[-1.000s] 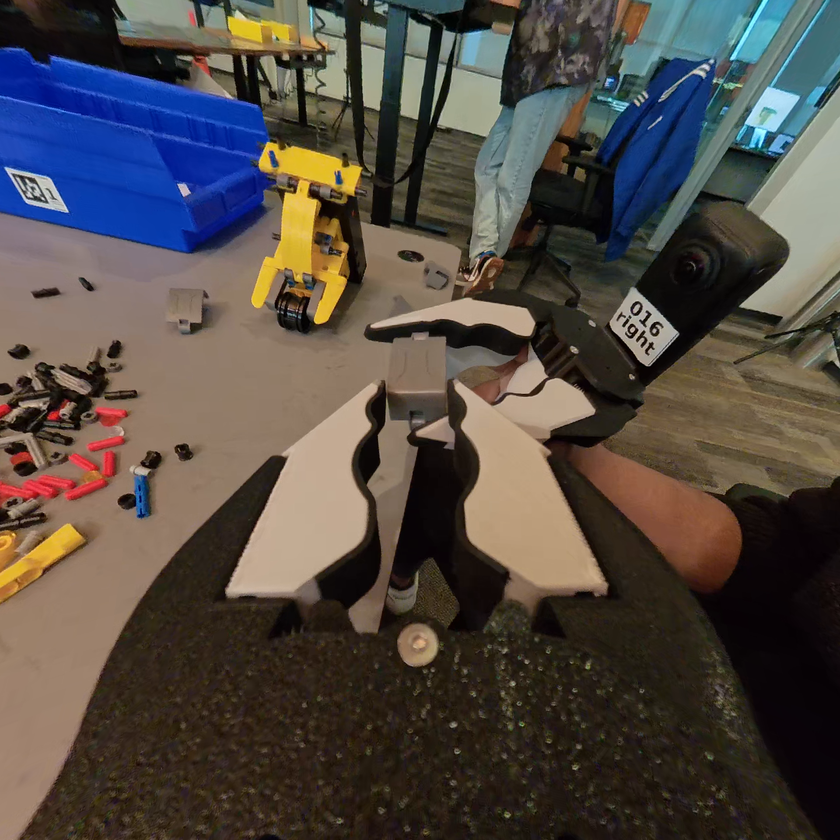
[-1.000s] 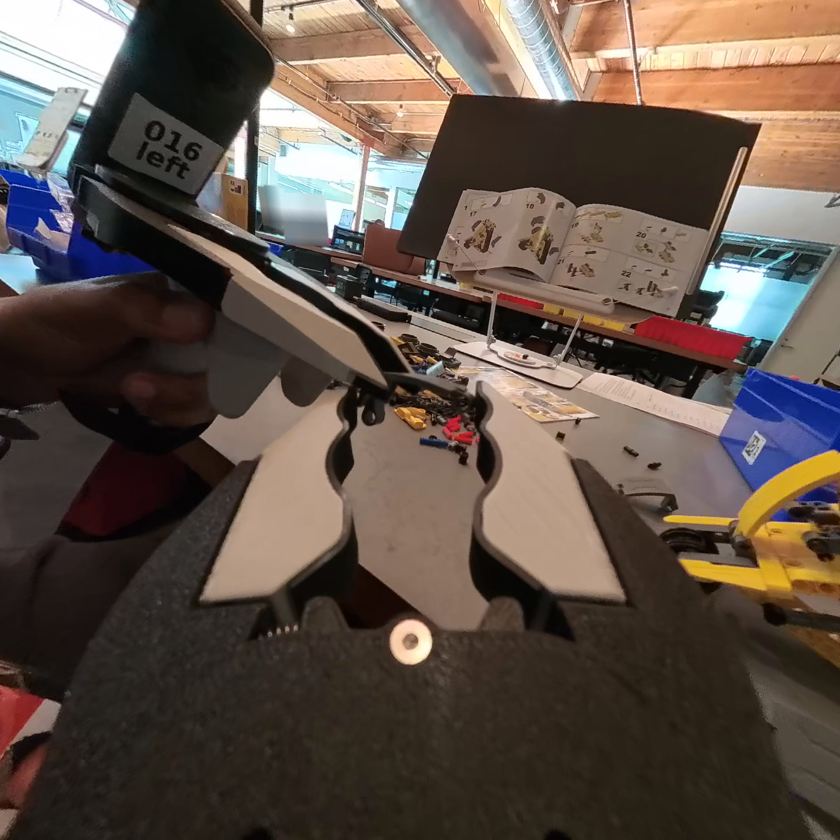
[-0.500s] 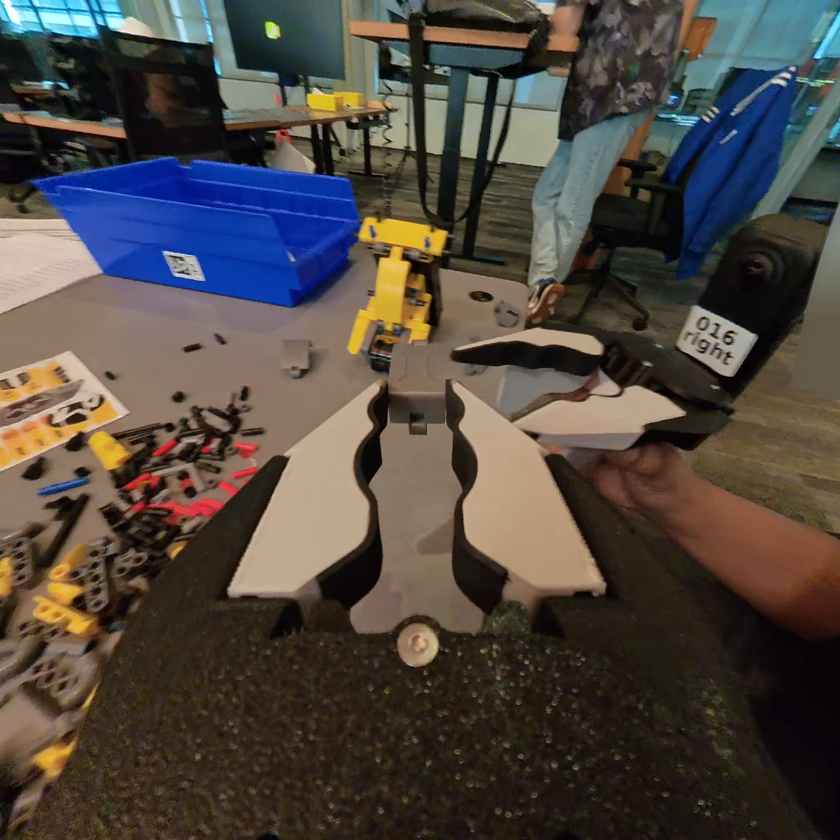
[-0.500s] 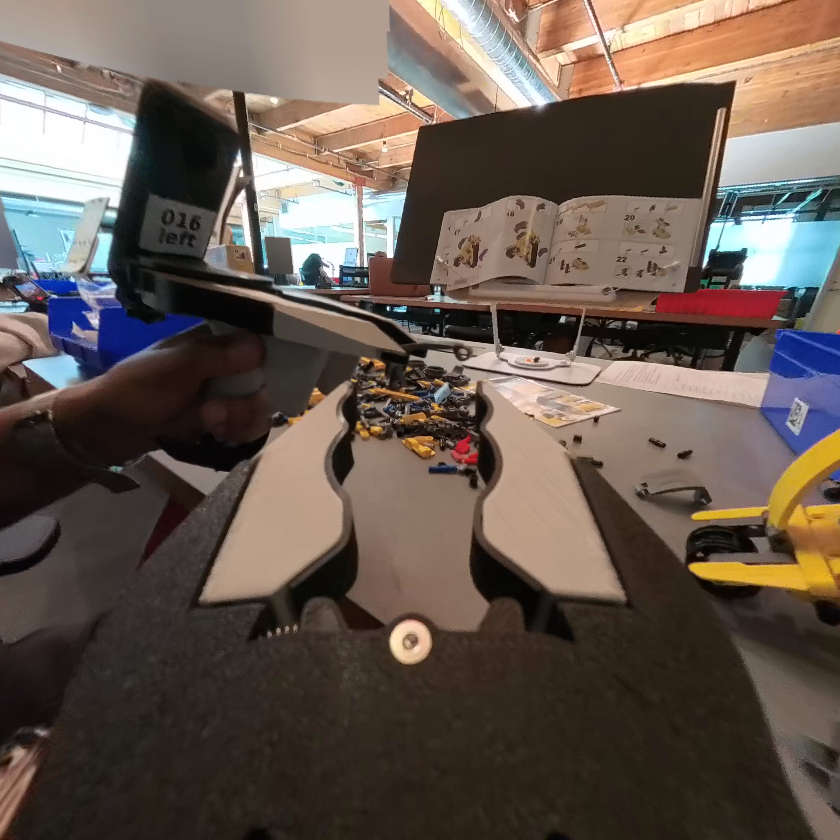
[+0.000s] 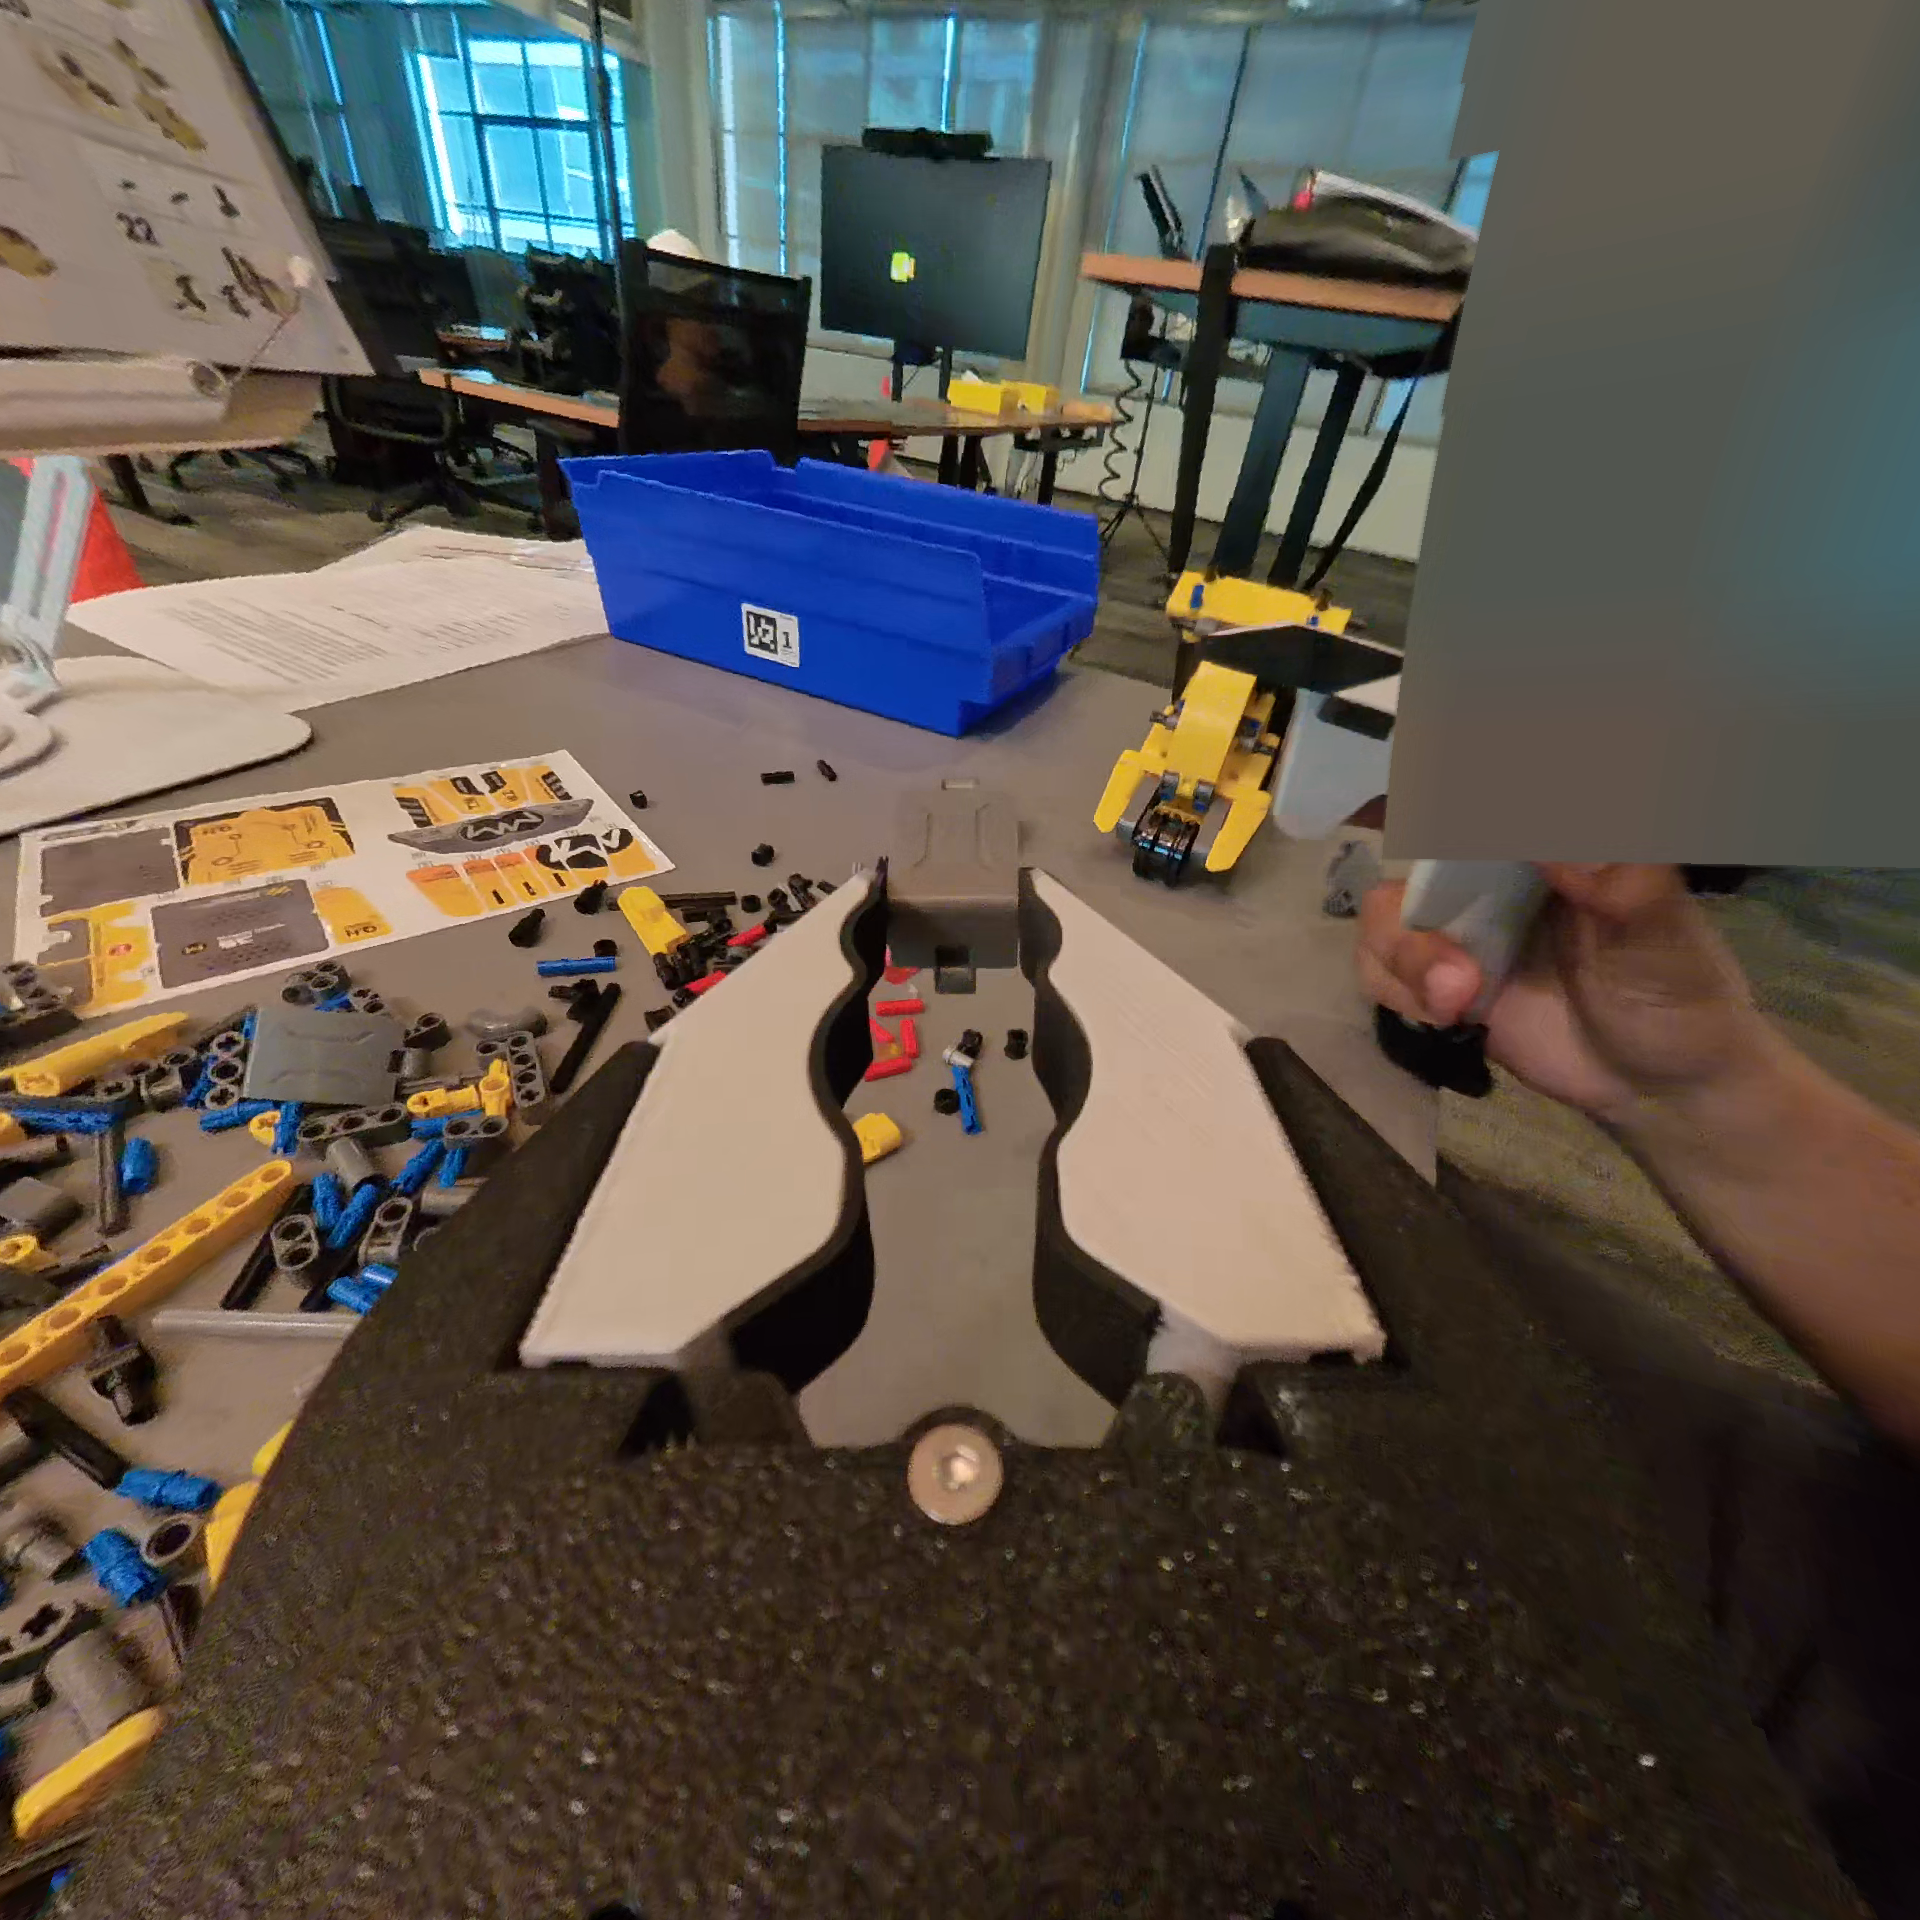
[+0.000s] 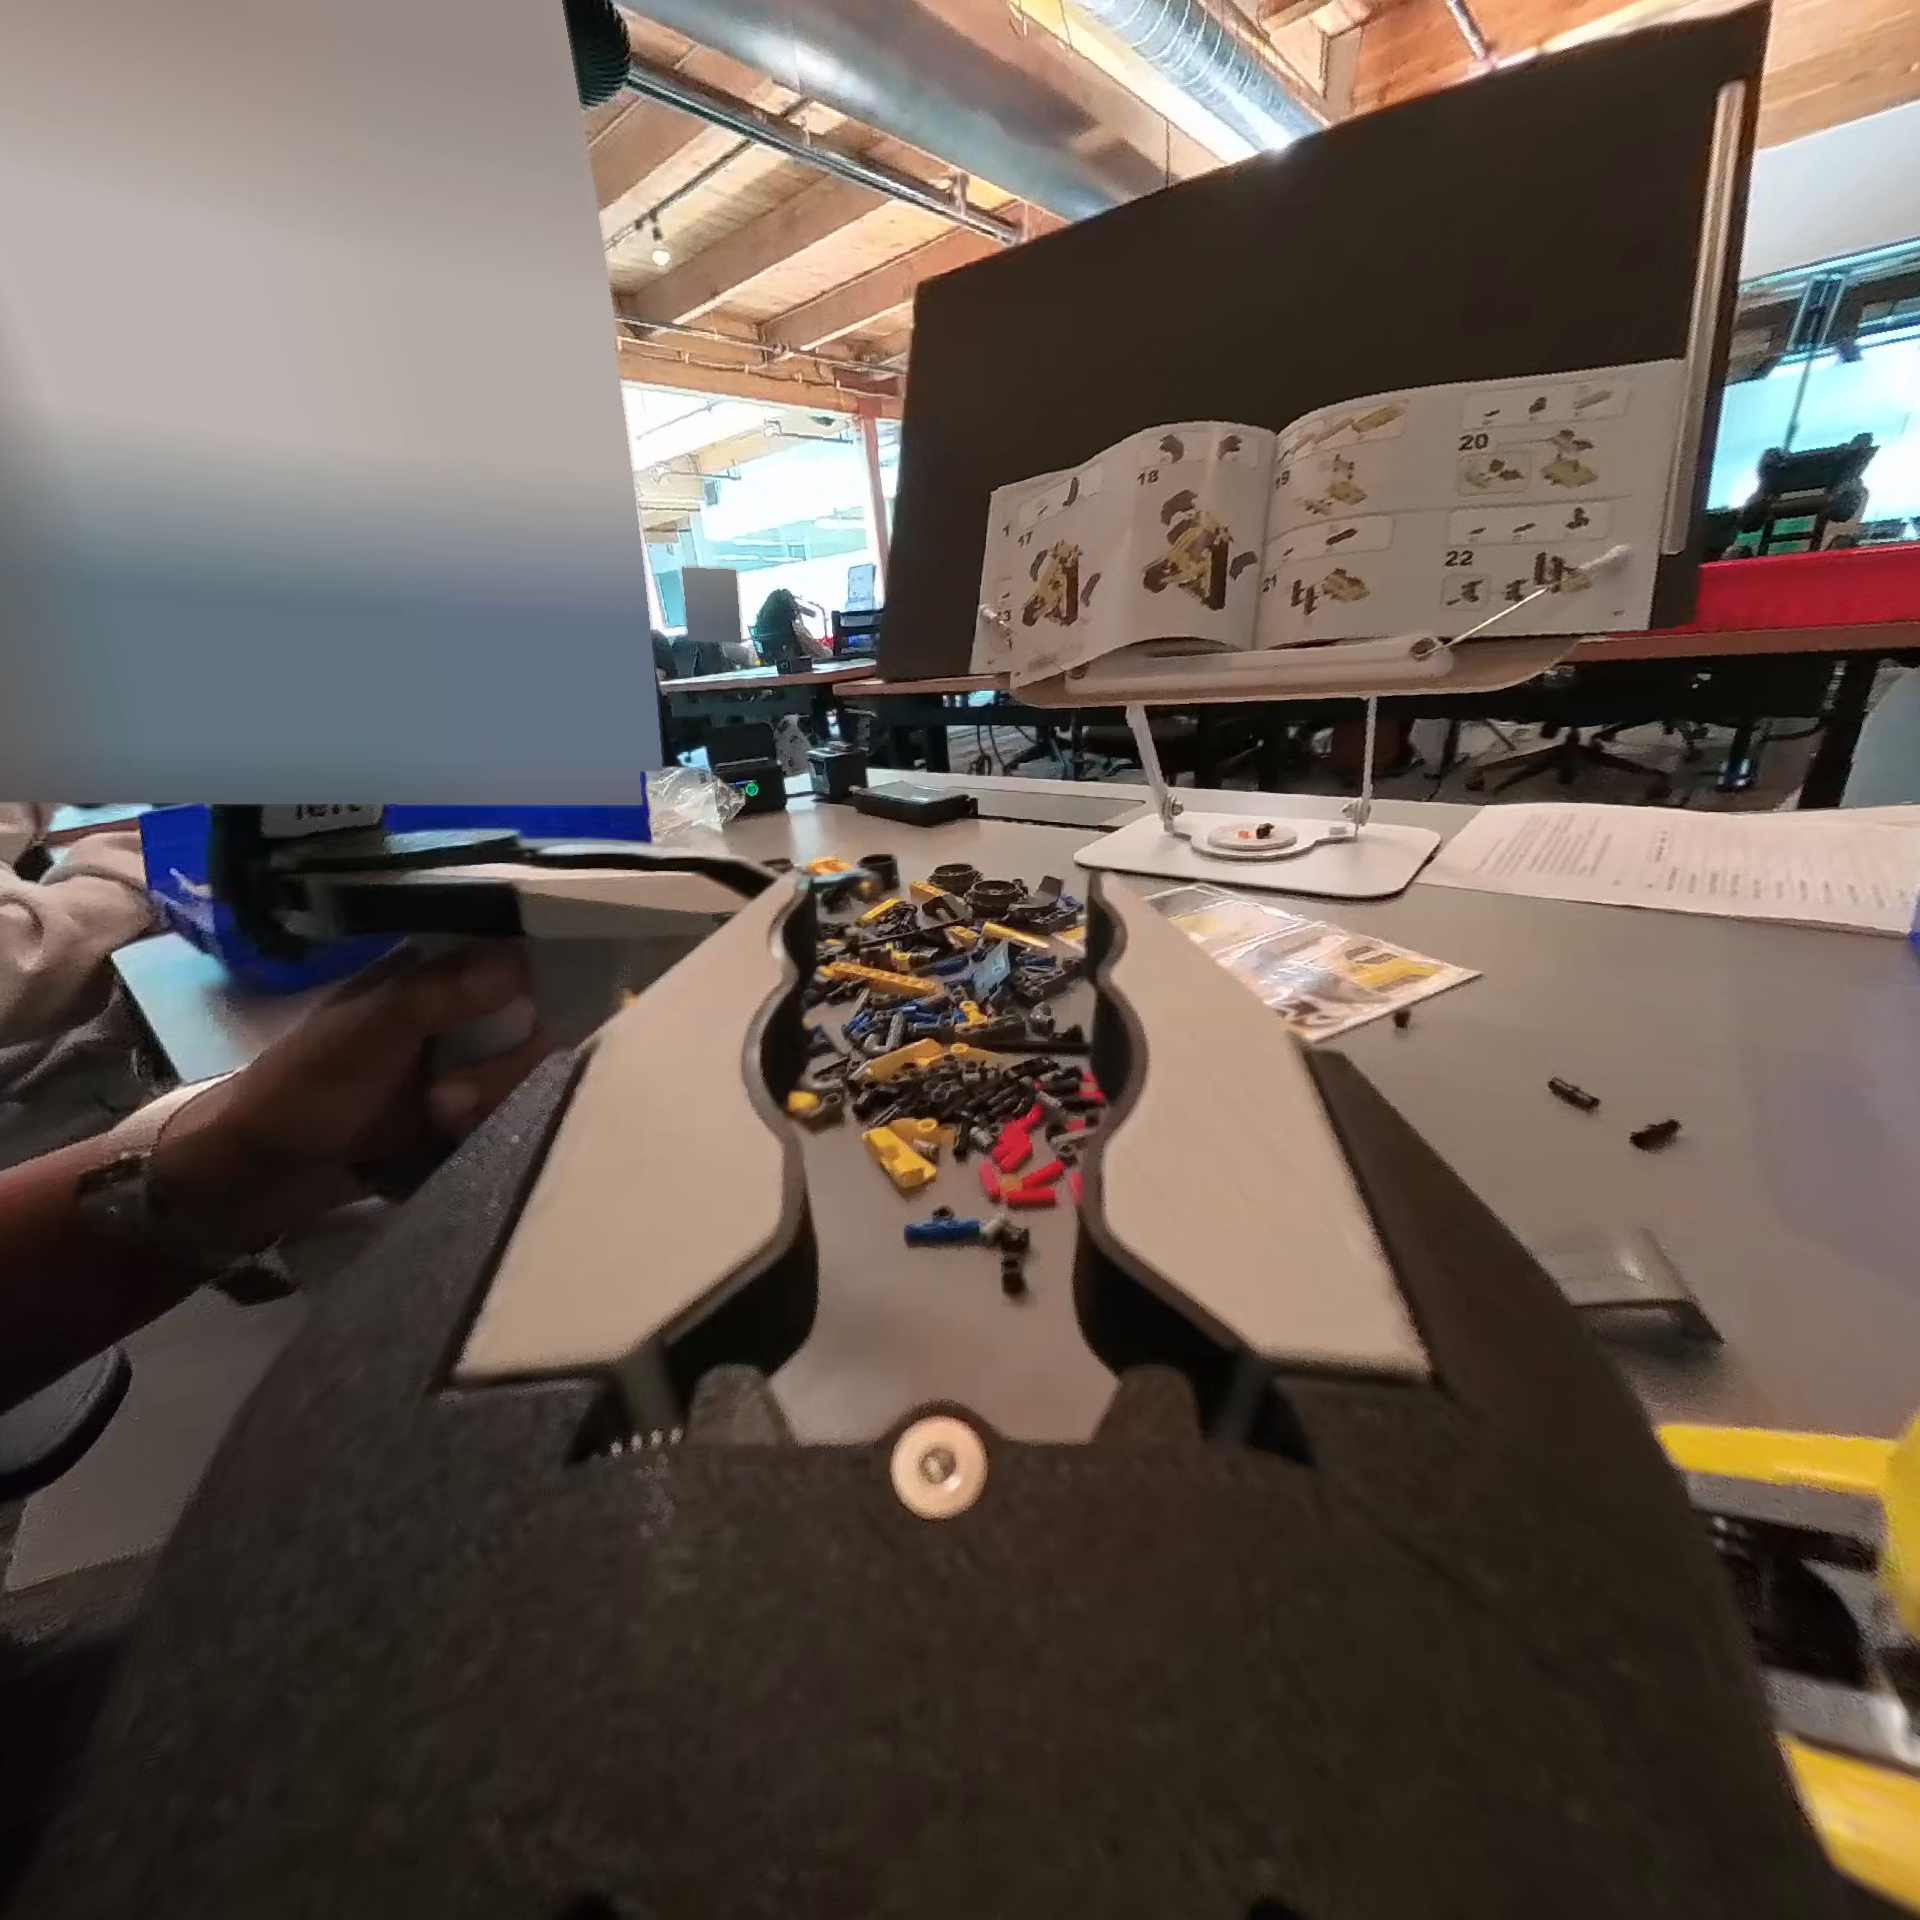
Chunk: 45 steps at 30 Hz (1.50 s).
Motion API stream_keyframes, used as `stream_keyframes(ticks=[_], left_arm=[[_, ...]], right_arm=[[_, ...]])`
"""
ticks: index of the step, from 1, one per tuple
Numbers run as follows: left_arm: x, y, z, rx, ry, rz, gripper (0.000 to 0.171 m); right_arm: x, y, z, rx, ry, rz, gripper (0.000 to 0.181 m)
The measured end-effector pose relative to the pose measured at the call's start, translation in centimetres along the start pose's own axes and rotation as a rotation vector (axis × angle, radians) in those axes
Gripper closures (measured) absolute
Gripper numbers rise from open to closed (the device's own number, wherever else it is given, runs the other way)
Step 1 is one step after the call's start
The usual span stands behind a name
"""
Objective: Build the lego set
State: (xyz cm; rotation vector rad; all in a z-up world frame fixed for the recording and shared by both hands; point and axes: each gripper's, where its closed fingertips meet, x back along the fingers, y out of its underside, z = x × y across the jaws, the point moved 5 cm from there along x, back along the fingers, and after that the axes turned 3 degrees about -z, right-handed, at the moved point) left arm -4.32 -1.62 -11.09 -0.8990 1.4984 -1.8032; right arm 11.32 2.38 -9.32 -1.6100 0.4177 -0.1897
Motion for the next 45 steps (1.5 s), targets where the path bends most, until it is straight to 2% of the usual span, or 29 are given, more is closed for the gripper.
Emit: stream_keyframes(ticks=[5, 10, 16, 25, 31, 39, 45], left_arm=[[0.3, -0.1, -0.9, 0.093, 0.021, 0.027, 0.148], [0.5, -0.2, -1.0, 0.098, 0.015, 0.041, 0.148], [0.7, -0.2, -1.0, 0.106, 0.011, 0.055, 0.148], [1.1, -0.3, -1.2, 0.172, 0.053, 0.086, 0.147], [1.7, -0.7, -1.8, 0.304, 0.127, 0.144, 0.147], [3.1, -1.2, -4.0, 0.646, 0.315, 0.304, 0.147], [3.4, -1.4, -4.3, 0.701, 0.364, 0.344, 0.148]], right_arm=[[-1.6, 0.3, 1.3, -0.088, -0.065, 0.024, 0.131], [-1.9, 0.2, 2.0, -0.131, -0.088, 0.047, 0.131], [-2.2, 0.4, 1.3, -0.058, -0.081, 0.024, 0.131], [-1.4, -0.1, 1.1, -0.023, -0.058, 0.089, 0.135], [-1.1, -0.3, 0.9, 0.01, -0.033, 0.117, 0.136], [-1.0, -0.4, 0.7, 0.029, -0.027, 0.122, 0.138], [-1.1, -0.4, 0.7, 0.029, -0.028, 0.119, 0.139]])
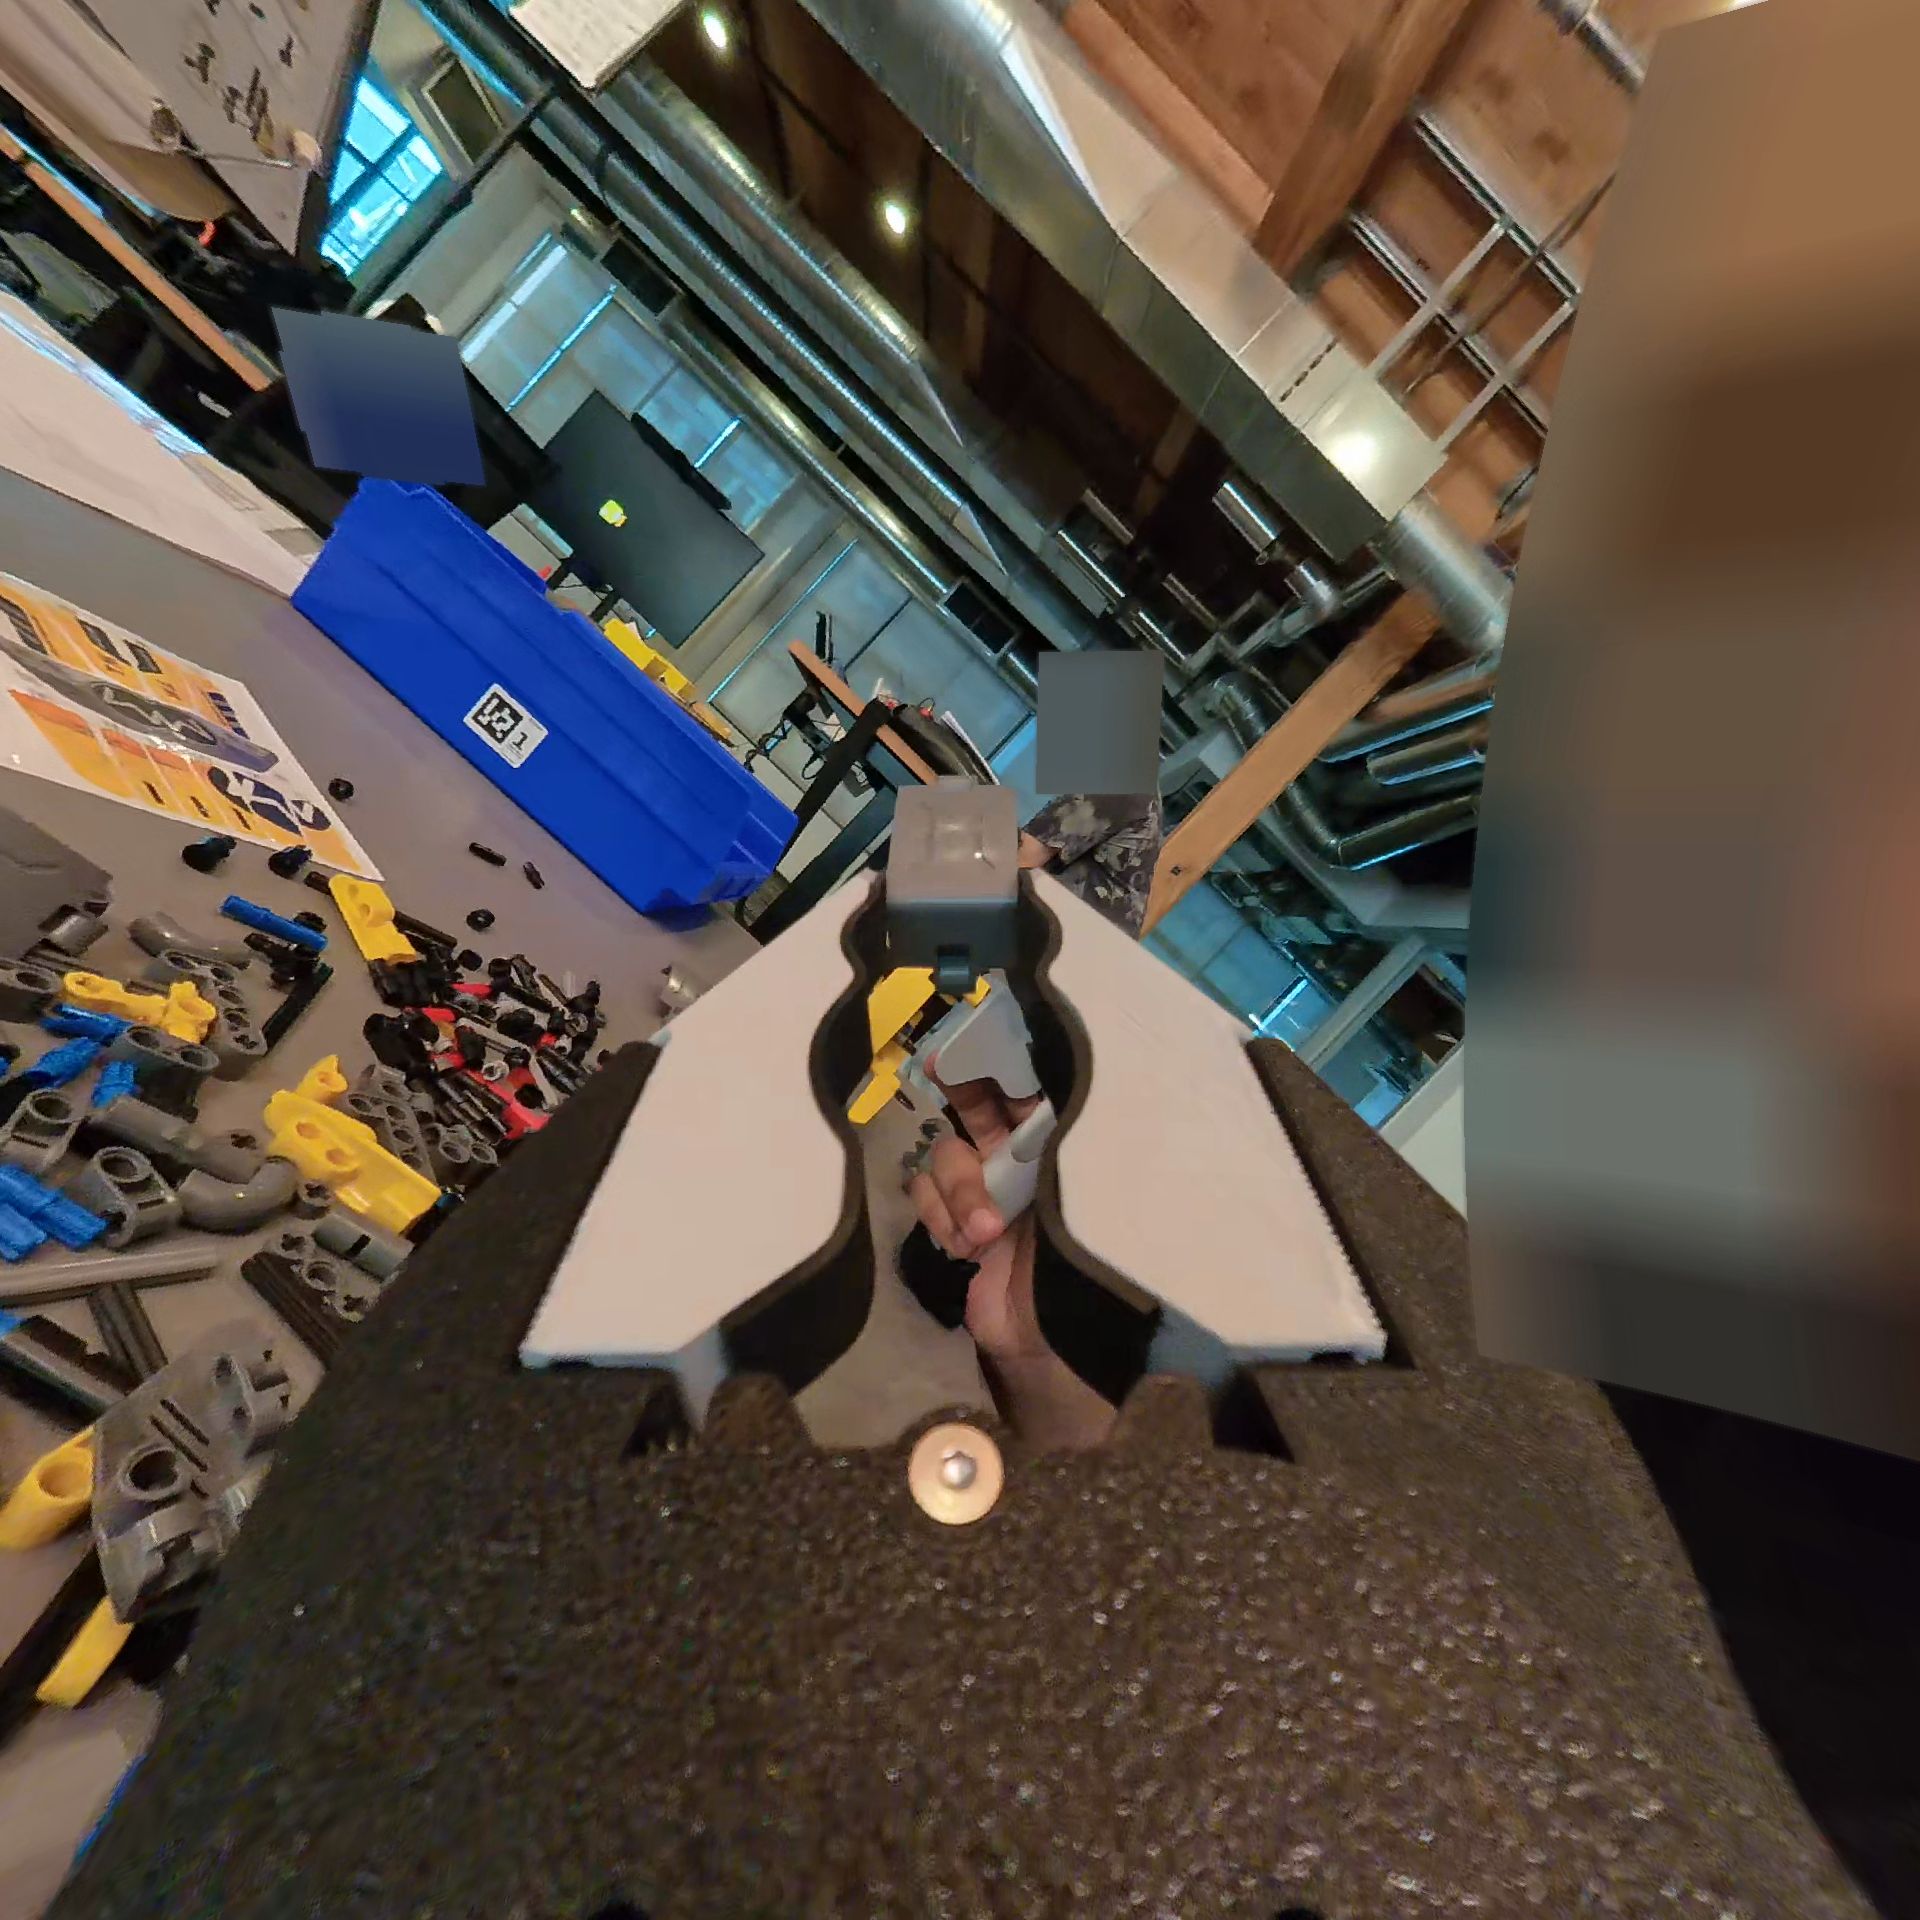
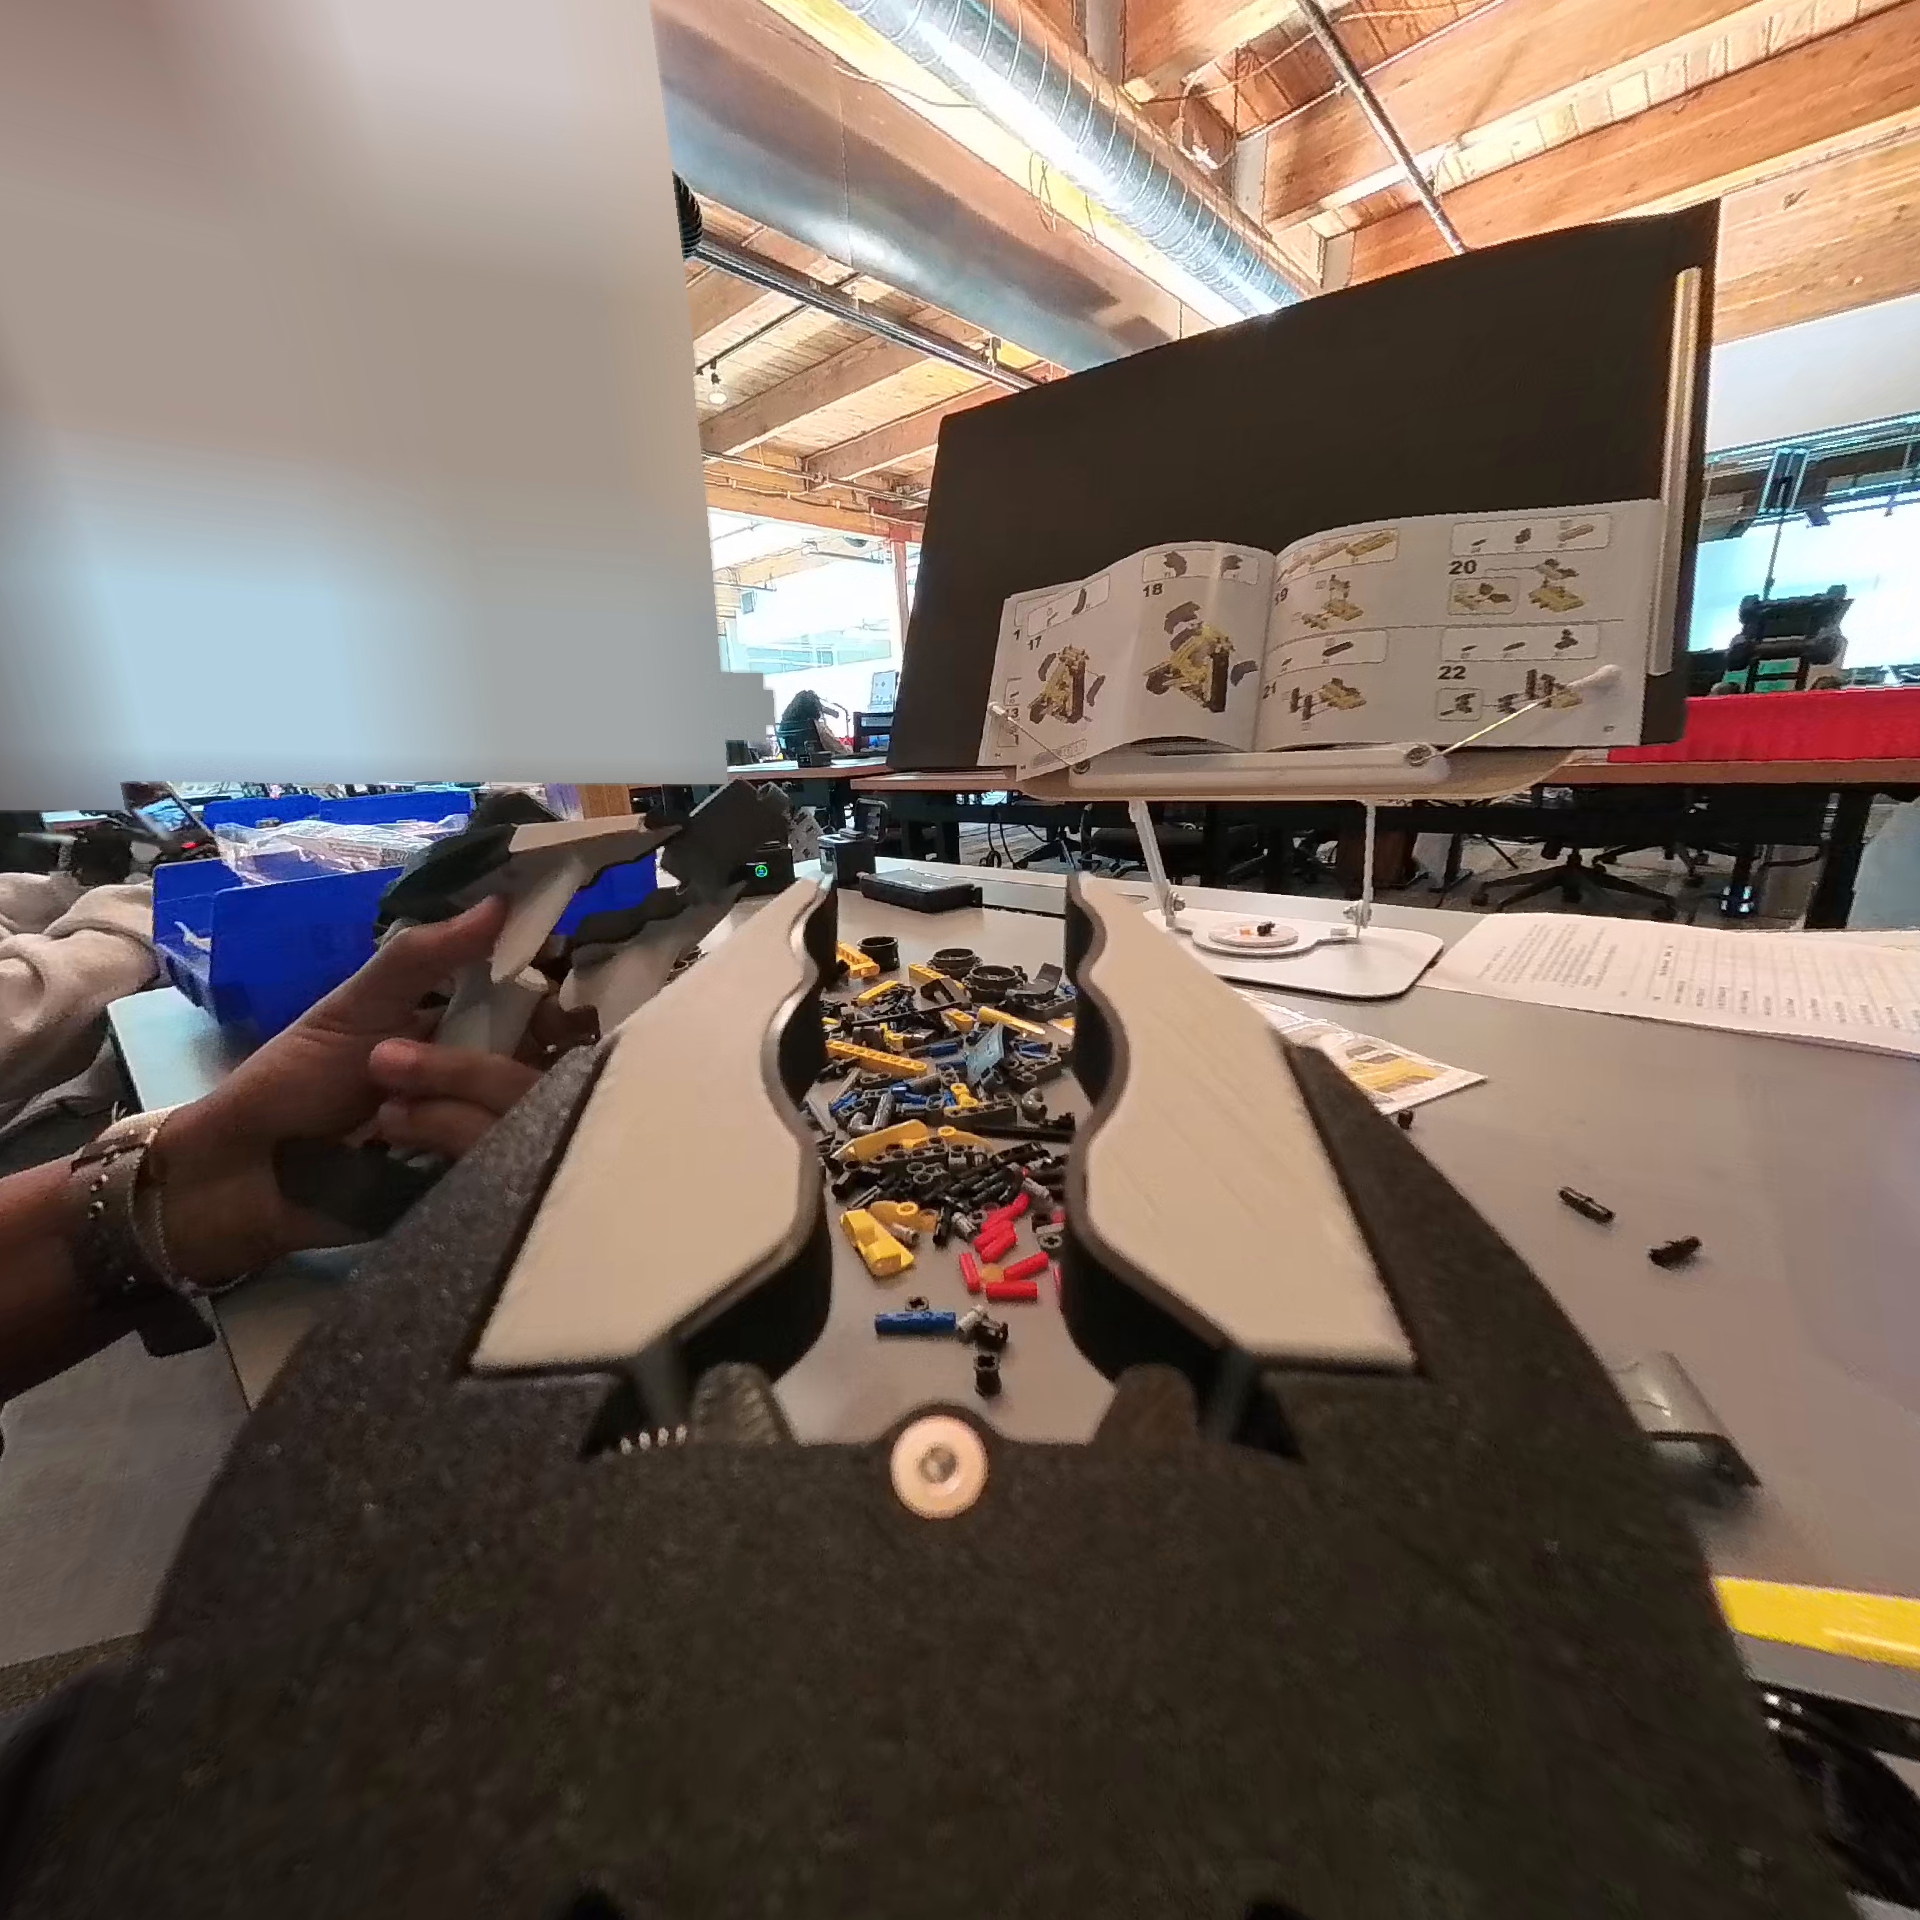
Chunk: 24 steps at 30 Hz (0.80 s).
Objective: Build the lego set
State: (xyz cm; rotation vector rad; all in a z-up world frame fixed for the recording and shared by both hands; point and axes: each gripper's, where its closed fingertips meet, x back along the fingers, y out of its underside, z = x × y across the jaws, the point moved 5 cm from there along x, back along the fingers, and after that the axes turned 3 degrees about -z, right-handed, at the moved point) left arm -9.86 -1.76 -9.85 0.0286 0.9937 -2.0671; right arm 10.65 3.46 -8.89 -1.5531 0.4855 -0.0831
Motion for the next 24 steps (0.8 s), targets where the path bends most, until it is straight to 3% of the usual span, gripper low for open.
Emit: stream_keyframes(ticks=[8, 14, 20, 24], left_arm=[[-0.1, 0.2, 0.0, -0.067, -0.056, -0.024, 0.147], [-0.9, 1.2, 0.5, -0.262, -0.16, -0.109, 0.147], [-2.3, 3.6, 0.8, -0.477, -0.243, -0.278, 0.147], [-3.0, 4.8, 1.5, -0.572, -0.226, -0.34, 0.147]], right_arm=[[-0.1, 0.0, 0.0, -0.003, -0.003, -0.004, 0.14], [0.0, 0.0, 0.0, -0.004, -0.003, -0.001, 0.14], [0.0, 0.0, 0.0, -0.003, -0.004, 0.005, 0.141], [0.1, -0.1, 0.0, 0.0, -0.003, 0.009, 0.141]])
